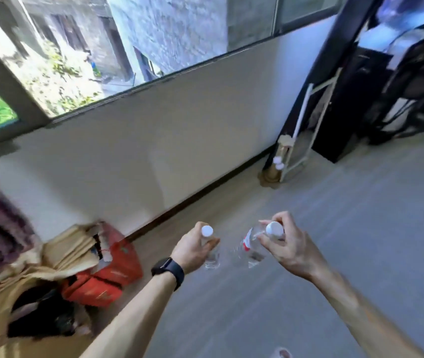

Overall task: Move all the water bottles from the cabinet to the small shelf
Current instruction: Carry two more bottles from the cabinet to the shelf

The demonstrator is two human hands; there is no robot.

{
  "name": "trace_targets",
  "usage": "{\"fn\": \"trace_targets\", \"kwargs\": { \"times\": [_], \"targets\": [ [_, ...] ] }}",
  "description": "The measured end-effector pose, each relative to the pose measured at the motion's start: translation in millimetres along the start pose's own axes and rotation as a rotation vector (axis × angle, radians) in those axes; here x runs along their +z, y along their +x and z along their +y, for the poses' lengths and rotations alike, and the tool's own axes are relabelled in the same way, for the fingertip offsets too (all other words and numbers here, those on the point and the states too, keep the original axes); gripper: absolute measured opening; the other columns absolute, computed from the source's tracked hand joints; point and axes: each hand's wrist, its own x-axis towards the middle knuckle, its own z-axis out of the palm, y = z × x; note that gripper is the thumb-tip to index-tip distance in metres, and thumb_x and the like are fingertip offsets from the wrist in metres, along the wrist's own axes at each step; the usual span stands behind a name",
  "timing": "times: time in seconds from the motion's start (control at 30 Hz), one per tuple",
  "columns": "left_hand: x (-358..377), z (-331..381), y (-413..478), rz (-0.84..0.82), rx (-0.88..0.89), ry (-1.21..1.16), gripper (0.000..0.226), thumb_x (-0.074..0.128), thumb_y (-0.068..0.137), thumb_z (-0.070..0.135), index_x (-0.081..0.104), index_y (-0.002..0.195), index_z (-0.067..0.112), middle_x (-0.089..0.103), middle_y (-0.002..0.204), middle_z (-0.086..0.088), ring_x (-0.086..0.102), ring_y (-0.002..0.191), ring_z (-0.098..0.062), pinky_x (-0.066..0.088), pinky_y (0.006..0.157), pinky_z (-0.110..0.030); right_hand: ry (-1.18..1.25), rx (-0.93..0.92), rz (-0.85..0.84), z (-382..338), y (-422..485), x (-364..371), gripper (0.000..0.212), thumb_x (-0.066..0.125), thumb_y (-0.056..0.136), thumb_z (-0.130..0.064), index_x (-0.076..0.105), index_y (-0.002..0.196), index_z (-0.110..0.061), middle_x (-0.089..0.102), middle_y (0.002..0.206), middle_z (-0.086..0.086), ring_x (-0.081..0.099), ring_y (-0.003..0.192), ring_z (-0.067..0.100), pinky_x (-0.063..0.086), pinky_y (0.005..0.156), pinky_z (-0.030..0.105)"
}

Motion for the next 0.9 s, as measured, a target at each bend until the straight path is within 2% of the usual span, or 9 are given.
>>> {"fn": "trace_targets", "kwargs": {
  "times": [0.03, 0.1, 0.23, 0.3, 0.4, 0.5, 0.67, 0.8, 0.9],
  "targets": [
    [12, 28, 14, -0.023, 0.034, -0.003, 0.036, 0.055, 0.091, 0.053, 0.046, 0.111, 0.025, 0.061, 0.089, 0.004, 0.056, 0.080, -0.021, 0.038, 0.066, -0.031, -0.026, 0.020, 0.030, 17, 6, -25, 0.041, 0.067, 0.084, -0.053, 0.035, 0.097, -0.032, 0.066, 0.111, -0.026, 0.069, 0.085, 0.007, 0.052, 0.078, 0.032],
    [34, 81, 41, -0.053, 0.078, -0.039, 0.036, 0.056, 0.091, 0.055, 0.046, 0.108, 0.025, 0.064, 0.091, 0.002, 0.059, 0.079, -0.019, 0.041, 0.064, -0.032, -0.066, 0.061, 0.071, 49, 15, -73, 0.042, 0.066, 0.083, -0.057, 0.035, 0.097, -0.034, 0.068, 0.110, -0.023, 0.068, 0.086, 0.017, 0.052, 0.080, 0.040],
    [72, 179, 97, -0.126, 0.170, -0.078, 0.034, 0.058, 0.090, 0.053, 0.047, 0.103, 0.023, 0.065, 0.091, 0.001, 0.060, 0.080, -0.019, 0.047, 0.068, -0.034, -0.109, 0.147, 0.156, 106, 37, -160, 0.042, 0.065, 0.081, -0.060, 0.034, 0.094, -0.034, 0.069, 0.107, -0.020, 0.067, 0.087, 0.019, 0.052, 0.081, 0.041],
    [91, 223, 128, -0.172, 0.226, -0.052, 0.033, 0.059, 0.090, 0.052, 0.046, 0.096, 0.022, 0.062, 0.084, 0.004, 0.057, 0.074, -0.016, 0.044, 0.063, -0.030, -0.120, 0.193, 0.184, 131, 48, -200, 0.042, 0.062, 0.083, -0.060, 0.033, 0.094, -0.033, 0.069, 0.108, -0.019, 0.066, 0.088, 0.019, 0.052, 0.081, 0.041],
    [118, 290, 179, -0.242, 0.329, -0.010, 0.036, 0.059, 0.088, 0.054, 0.048, 0.094, 0.021, 0.061, 0.087, 0.004, 0.057, 0.076, -0.016, 0.046, 0.066, -0.032, -0.127, 0.263, 0.255, 168, 66, -252, 0.045, 0.059, 0.082, -0.065, 0.032, 0.094, -0.031, 0.069, 0.105, -0.008, 0.065, 0.083, 0.020, 0.053, 0.077, 0.044],
    [148, 357, 235, -0.330, 0.430, 0.031, 0.043, 0.060, 0.087, 0.057, 0.053, 0.104, 0.019, 0.064, 0.098, 0.000, 0.061, 0.090, -0.022, 0.053, 0.082, -0.042, -0.121, 0.331, 0.329, 201, 84, -298, 0.043, 0.058, 0.082, -0.066, 0.033, 0.095, -0.033, 0.069, 0.102, -0.005, 0.064, 0.080, 0.019, 0.054, 0.073, 0.041],
    [191, 467, 319, -0.385, 0.606, 0.064, 0.047, 0.059, 0.083, 0.063, 0.050, 0.097, 0.019, 0.065, 0.091, 0.001, 0.063, 0.085, -0.023, 0.054, 0.081, -0.044, -0.153, 0.447, 0.462, 240, 114, -372, 0.033, 0.056, 0.090, -0.059, 0.045, 0.106, -0.031, 0.056, 0.071, -0.008, 0.053, 0.063, 0.007, 0.042, 0.058, 0.021],
    [209, 563, 371, -0.432, 0.732, 0.071, 0.045, 0.057, 0.083, 0.064, 0.050, 0.093, 0.020, 0.064, 0.086, 0.002, 0.062, 0.082, -0.021, 0.053, 0.074, -0.039, -0.157, 0.539, 0.632, 258, 138, -432, 0.034, 0.057, 0.090, -0.057, 0.045, 0.106, -0.029, 0.062, 0.081, -0.007, 0.060, 0.076, 0.021, 0.047, 0.068, 0.031],
    [225, 626, 400, -0.456, 0.819, 0.065, 0.042, 0.056, 0.084, 0.065, 0.053, 0.095, 0.024, 0.065, 0.088, 0.004, 0.062, 0.085, -0.019, 0.053, 0.075, -0.037, -0.177, 0.612, 0.785, 270, 151, -477, 0.039, 0.057, 0.092, -0.055, 0.046, 0.111, -0.023, 0.061, 0.089, -0.001, 0.056, 0.084, 0.030, 0.038, 0.067, 0.033]
  ]
}}
